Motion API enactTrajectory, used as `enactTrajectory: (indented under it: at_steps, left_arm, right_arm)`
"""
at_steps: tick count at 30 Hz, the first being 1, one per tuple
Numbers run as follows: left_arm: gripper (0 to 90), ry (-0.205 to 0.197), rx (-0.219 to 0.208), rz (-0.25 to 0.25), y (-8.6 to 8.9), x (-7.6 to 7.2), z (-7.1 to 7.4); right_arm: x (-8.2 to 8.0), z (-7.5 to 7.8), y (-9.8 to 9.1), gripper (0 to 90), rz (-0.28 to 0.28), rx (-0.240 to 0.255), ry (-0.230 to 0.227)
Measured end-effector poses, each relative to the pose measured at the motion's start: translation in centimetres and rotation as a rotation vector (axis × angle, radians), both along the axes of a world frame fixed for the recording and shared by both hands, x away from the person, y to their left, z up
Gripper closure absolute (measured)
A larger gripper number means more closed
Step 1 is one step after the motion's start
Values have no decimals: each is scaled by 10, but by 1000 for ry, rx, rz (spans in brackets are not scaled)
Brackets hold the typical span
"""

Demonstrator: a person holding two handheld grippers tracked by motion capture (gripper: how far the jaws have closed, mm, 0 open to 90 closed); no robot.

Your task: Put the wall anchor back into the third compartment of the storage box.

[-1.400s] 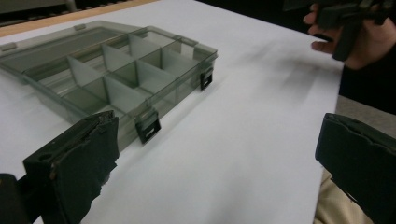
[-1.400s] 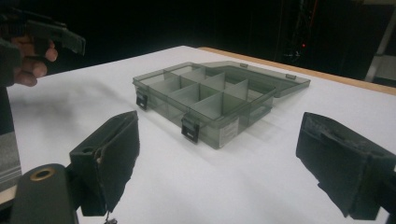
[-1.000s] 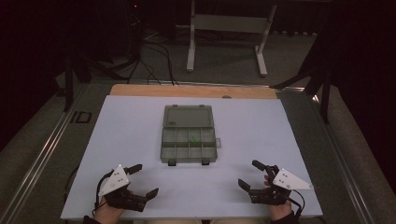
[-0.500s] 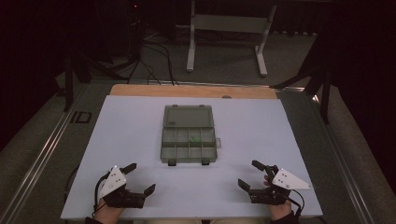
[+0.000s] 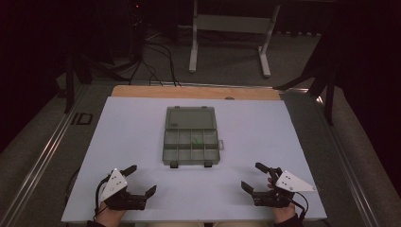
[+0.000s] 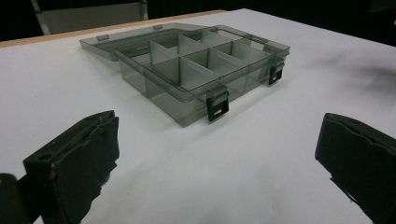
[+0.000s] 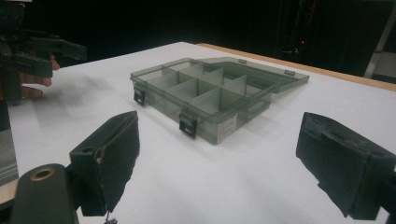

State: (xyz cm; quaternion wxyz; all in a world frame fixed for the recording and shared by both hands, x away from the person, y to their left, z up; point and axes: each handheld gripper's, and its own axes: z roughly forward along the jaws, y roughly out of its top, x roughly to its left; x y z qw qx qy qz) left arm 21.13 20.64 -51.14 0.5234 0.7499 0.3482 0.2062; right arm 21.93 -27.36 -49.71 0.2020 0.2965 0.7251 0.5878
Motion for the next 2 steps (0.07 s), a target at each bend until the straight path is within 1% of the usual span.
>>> enactTrajectory:
  at_steps: [2]
  left_arm:
    - [0, -2, 3, 0, 0, 0, 0]
  right_arm:
    - [0, 0, 0, 135, 1, -1, 0]
